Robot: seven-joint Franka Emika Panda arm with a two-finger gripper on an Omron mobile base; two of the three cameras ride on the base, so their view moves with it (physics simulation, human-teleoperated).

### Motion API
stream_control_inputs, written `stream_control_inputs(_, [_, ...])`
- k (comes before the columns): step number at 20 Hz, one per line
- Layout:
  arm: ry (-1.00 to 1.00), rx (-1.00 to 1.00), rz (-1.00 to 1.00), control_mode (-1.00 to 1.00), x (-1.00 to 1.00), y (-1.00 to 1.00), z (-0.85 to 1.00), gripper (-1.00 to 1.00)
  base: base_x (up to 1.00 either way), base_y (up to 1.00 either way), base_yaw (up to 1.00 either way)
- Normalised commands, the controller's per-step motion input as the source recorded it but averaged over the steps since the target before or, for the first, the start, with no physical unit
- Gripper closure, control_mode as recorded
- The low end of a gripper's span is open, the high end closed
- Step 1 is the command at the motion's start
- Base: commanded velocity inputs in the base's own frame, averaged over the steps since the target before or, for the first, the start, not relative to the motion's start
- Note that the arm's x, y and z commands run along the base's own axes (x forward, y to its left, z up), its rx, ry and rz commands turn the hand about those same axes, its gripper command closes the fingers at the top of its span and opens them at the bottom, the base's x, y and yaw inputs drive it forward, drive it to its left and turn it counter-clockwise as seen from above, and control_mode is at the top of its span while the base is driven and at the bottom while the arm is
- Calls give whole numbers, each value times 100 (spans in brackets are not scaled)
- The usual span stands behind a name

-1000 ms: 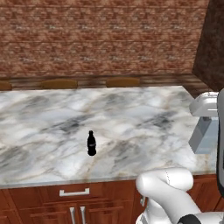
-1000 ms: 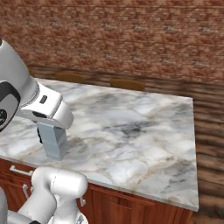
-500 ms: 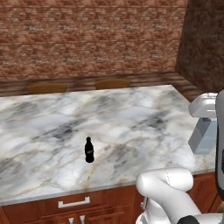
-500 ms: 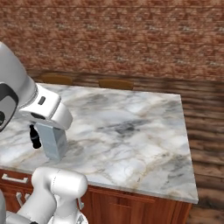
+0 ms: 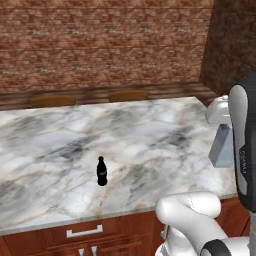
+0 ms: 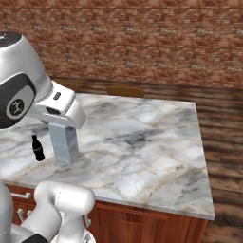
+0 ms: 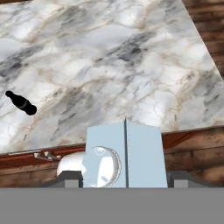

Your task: Move the drinks to the dining counter.

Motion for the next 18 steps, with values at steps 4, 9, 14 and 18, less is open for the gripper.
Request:
stream_control_inputs(4, [0, -2, 0, -100, 69, 0, -11, 100, 0, 0, 0])
stream_control_inputs(9, [-1, 0, 0, -100, 67, 0, -32, 100, 0, 0, 0])
stream_control_inputs(14, [-2, 0, 0, -100, 65, 0, -44, 100, 0, 0, 0])
stream_control_inputs(18, [-2, -1, 0, -100, 66, 0, -46, 100, 0, 0, 0])
